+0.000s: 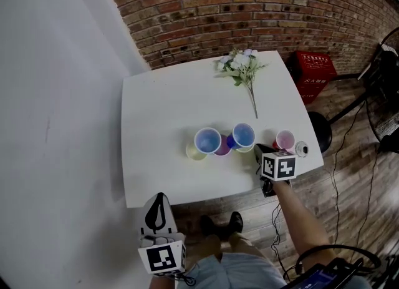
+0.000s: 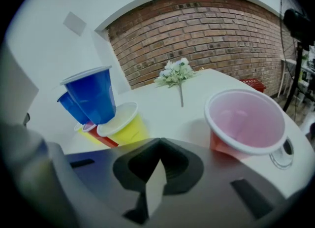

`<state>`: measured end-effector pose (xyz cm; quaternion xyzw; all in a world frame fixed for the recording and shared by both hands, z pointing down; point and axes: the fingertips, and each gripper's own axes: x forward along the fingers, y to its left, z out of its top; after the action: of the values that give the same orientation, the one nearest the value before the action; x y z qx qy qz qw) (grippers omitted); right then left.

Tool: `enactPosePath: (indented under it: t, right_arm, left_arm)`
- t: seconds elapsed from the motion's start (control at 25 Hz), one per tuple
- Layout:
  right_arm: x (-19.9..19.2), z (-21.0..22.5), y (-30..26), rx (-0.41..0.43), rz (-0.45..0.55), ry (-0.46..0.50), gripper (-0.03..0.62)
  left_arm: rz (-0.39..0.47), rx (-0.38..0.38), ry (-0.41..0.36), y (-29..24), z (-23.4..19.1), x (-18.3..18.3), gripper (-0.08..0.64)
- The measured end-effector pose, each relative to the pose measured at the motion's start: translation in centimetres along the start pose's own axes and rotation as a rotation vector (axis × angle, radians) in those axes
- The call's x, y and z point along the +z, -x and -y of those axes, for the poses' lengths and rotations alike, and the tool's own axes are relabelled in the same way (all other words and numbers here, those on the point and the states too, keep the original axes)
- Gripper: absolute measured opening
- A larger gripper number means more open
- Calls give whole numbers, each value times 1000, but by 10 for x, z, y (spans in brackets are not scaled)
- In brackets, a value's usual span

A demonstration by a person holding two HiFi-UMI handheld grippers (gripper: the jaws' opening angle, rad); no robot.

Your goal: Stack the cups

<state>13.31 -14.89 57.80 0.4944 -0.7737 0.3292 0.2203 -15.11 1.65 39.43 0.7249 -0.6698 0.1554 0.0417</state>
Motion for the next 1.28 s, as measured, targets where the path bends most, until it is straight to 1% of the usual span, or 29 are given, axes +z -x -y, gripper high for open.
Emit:
enactPosePath:
  t: [0.32,0.48,0.72,0.92,1.08,1.2,1.28]
  right_arm:
    - [0,5,15,-7,3,16,6]
    - [0,8,32,-18,3,49,8]
    - [15,12,63,-12,76,53,20]
    - [28,24,78,-40,124,72,23]
    - [44,29,88,-46,159,86,31]
    - [60,32,94,-41,149,106,43]
    - [65,27,96,-4,111,124,64]
  left_arm:
    - [11,-36,-8,-7,14,5,9]
    - [26,-43,-12,-7,19,12,9]
    - [31,-56,-17,-8,24,14,9]
    - [30,-71,-24,-9,30,14,9]
    - [39,-86,-19,-11,32,11,9]
    - [45,-100,0,-14,29,9,9]
    - [45,-113,6,-15,28,5,9]
